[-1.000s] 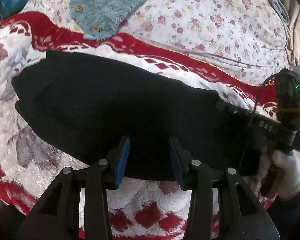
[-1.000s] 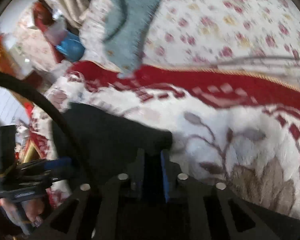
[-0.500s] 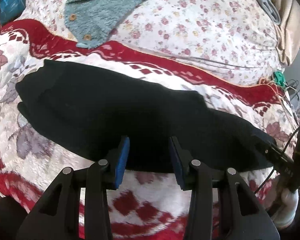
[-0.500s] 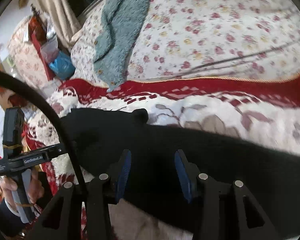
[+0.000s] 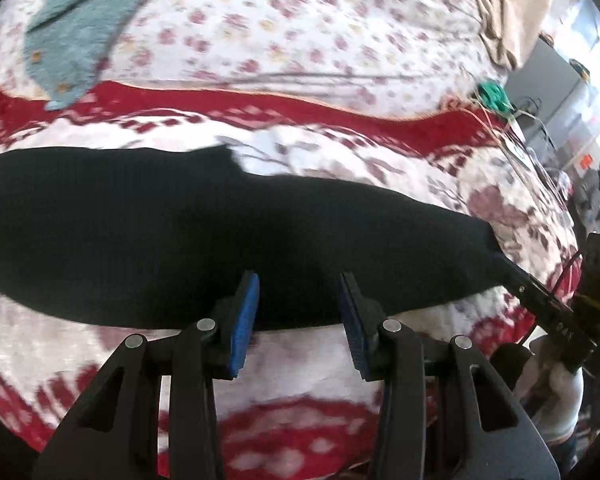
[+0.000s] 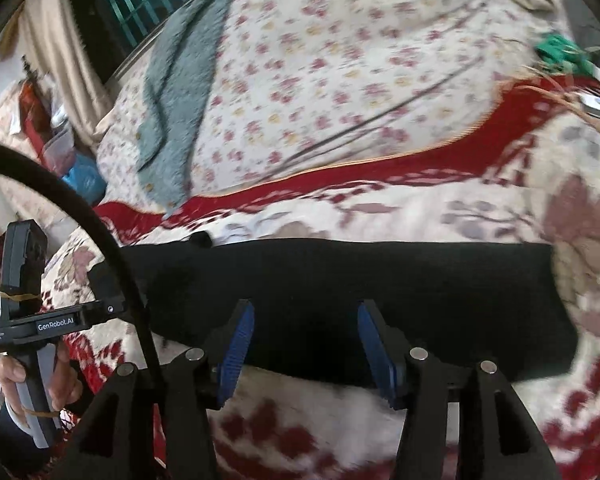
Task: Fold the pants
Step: 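Fold the pants end over with the right gripper toward the left gripper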
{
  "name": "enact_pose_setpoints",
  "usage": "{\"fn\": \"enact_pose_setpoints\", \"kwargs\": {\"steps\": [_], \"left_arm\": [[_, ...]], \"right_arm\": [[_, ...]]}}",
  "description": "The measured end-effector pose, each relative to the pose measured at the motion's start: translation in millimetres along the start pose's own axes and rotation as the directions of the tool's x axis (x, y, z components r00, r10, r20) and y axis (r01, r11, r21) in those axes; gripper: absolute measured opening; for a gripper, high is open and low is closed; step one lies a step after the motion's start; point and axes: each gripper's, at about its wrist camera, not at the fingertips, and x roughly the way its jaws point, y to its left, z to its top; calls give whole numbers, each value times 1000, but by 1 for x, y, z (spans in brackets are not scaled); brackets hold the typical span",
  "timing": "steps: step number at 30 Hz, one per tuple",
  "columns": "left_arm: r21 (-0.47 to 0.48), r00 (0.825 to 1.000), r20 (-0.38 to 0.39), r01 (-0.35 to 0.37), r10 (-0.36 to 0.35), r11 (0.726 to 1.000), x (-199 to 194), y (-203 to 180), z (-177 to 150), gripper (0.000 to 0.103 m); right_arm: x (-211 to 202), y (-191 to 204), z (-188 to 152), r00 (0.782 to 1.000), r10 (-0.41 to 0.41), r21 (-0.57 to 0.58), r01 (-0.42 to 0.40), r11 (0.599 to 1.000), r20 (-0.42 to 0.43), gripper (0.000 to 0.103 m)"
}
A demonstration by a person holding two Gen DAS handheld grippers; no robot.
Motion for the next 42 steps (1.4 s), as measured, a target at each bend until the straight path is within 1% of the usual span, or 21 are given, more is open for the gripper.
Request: {"fn": "enact_pose_setpoints", "kwargs": {"steps": [1,3,4,5,8,11,15,19,22,25,26,27,28,30,35,38,42], "left_arm": [[9,1000,-10,8,-8,1000,3,-6,1,40],[28,999,-33,28,-27,999,12,-20,3,40],[34,998,-43,38,-37,999,15,-25,4,40],[42,997,-56,52,-50,998,19,-32,6,40],[77,995,-83,64,-57,995,28,-50,11,40],[111,995,-86,69,-60,991,33,-65,16,40],[134,993,-101,82,-68,988,42,-81,22,40],[176,992,-110,77,-58,981,52,-96,29,40],[189,990,-122,91,-69,978,60,-105,36,40],[210,989,-118,115,-91,971,66,-113,45,40],[220,989,-118,116,-91,969,68,-117,48,42],[227,988,-118,121,-96,966,70,-120,50,48],[230,988,-116,123,-98,965,73,-123,53,50],[240,990,-115,108,-83,965,81,-129,58,50],[276,992,-118,79,-47,958,101,-147,66,50],[295,993,-120,58,-23,954,110,-154,68,50],[305,993,-113,48,-14,951,116,-159,71,50]], "right_arm": [[-3,-6,1,1000,-10,9,10,1000,3,54],[-16,-24,0,999,-47,36,47,998,13,59],[-22,-30,-1,998,-60,49,59,997,20,64],[-30,-40,-2,997,-73,70,71,995,31,67],[-49,-65,-5,995,-87,137,79,987,56,67],[-62,-87,-8,994,-84,206,68,976,68,67],[-70,-103,-8,992,-115,213,101,972,53,67],[-72,-118,-5,990,-140,203,133,970,25,67],[-68,-133,-4,991,-131,191,131,973,-11,67],[-62,-144,-4,991,-126,179,130,975,-34,67],[-62,-147,-4,993,-114,175,117,978,-30,67],[-61,-148,-4,994,-104,172,107,979,-25,67],[-61,-148,-3,996,-89,168,91,982,-19,67],[-58,-149,-1,998,-59,158,61,986,-16,67],[-46,-150,4,999,-15,137,21,990,-51,67],[-38,-150,7,997,-9,117,18,993,-77,67],[-31,-151,9,995,11,97,-2,995,-98,67]]}}
